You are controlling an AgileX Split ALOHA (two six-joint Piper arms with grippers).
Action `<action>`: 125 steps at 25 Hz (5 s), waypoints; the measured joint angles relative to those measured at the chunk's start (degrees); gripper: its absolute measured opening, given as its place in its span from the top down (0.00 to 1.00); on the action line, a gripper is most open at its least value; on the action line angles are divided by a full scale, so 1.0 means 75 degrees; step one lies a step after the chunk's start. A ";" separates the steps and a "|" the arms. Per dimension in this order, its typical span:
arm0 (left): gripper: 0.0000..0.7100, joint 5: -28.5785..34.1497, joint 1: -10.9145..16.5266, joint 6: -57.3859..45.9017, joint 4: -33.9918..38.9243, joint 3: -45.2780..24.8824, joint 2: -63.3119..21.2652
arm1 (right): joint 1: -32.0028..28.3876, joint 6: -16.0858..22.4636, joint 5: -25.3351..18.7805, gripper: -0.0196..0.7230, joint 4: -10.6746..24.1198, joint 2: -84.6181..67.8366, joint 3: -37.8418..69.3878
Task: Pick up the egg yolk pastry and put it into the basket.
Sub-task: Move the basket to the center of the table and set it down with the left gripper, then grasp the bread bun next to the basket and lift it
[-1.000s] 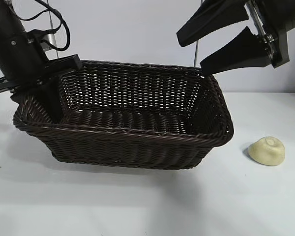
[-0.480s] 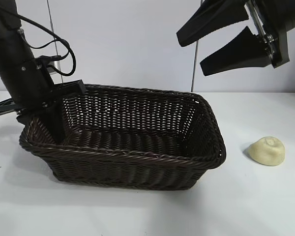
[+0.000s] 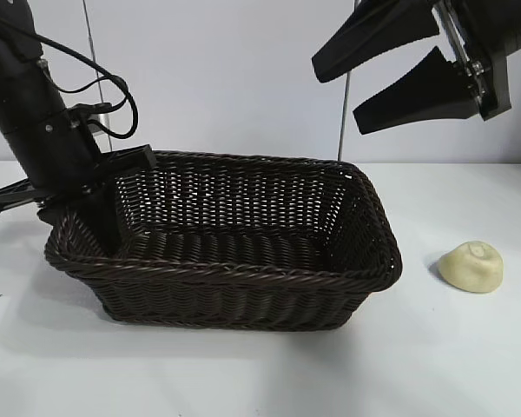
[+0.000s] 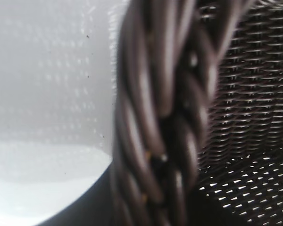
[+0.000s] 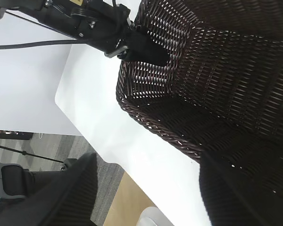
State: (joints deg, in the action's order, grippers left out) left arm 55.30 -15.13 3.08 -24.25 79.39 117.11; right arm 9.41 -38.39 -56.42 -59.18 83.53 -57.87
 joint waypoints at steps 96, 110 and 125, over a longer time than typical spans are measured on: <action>0.28 -0.0678 0.0309 0.2605 -0.4126 -0.1611 -0.2745 | -0.1633 0.3543 -0.0220 0.12 0.4926 0.0369 -0.1337; 0.28 -0.0605 0.0309 0.2605 -0.4126 -0.1611 -0.2753 | -0.2135 0.3494 0.0551 0.12 0.4959 0.2059 -0.1344; 0.28 -0.0605 0.0309 0.2605 -0.4126 -0.1611 -0.2753 | -0.2135 0.3924 0.1338 0.12 0.5343 0.3409 -0.1359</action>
State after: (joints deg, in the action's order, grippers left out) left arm 50.76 -12.81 22.62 -55.19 67.31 96.46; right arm -6.60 -8.96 -46.39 -19.11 109.09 -68.06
